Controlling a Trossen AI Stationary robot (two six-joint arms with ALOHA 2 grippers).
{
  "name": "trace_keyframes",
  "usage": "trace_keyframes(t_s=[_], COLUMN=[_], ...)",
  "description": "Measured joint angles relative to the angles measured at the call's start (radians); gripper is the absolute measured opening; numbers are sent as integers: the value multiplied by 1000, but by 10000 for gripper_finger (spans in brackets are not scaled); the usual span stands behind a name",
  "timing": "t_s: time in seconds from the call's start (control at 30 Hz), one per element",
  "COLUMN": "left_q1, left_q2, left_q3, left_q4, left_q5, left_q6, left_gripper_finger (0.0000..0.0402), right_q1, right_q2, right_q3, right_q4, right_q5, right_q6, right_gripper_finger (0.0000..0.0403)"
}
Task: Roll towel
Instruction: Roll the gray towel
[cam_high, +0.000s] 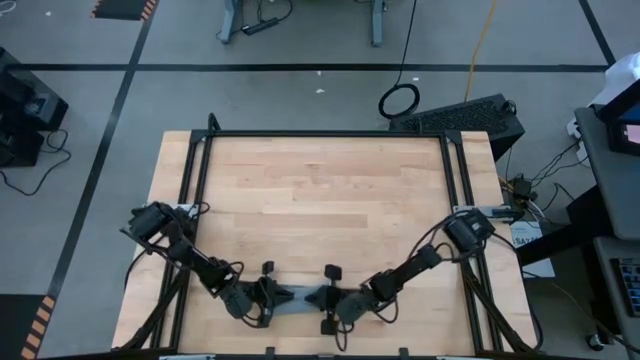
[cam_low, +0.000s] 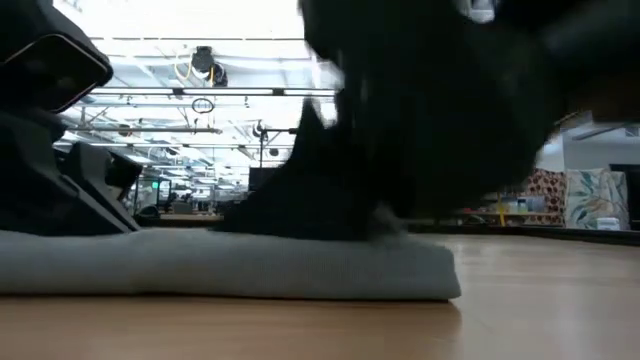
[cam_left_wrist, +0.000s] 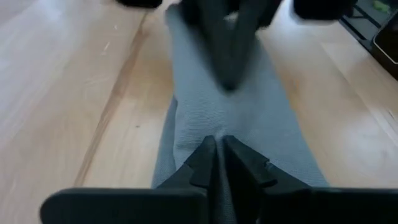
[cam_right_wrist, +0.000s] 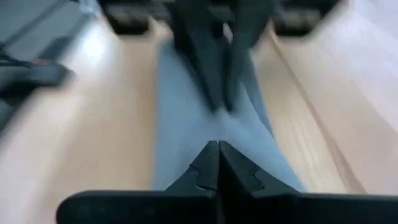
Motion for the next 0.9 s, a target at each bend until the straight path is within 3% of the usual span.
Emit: trace_keyframes(t_s=[0.23, 0.43, 0.67, 0.9], left_q1=[-1, -49, -112, -113], left_q2=[-125, -269, -192, -83], left_q3=[-3, -2, -2, -1], left_q4=[-106, -129, -165, -152], left_q5=[50, 17, -128, -145], left_q6=[40, 17, -84, -164], left_gripper_finger=[40, 41, 41, 41], right_q1=[-5, -4, 5, 15], right_q2=[90, 80, -12, -62], right_q3=[7, 4, 0, 1], right_q4=[53, 81, 95, -10], right_q5=[61, 51, 27, 37], right_q6=[152, 140, 19, -71], right_gripper_finger=[0, 0, 0, 0])
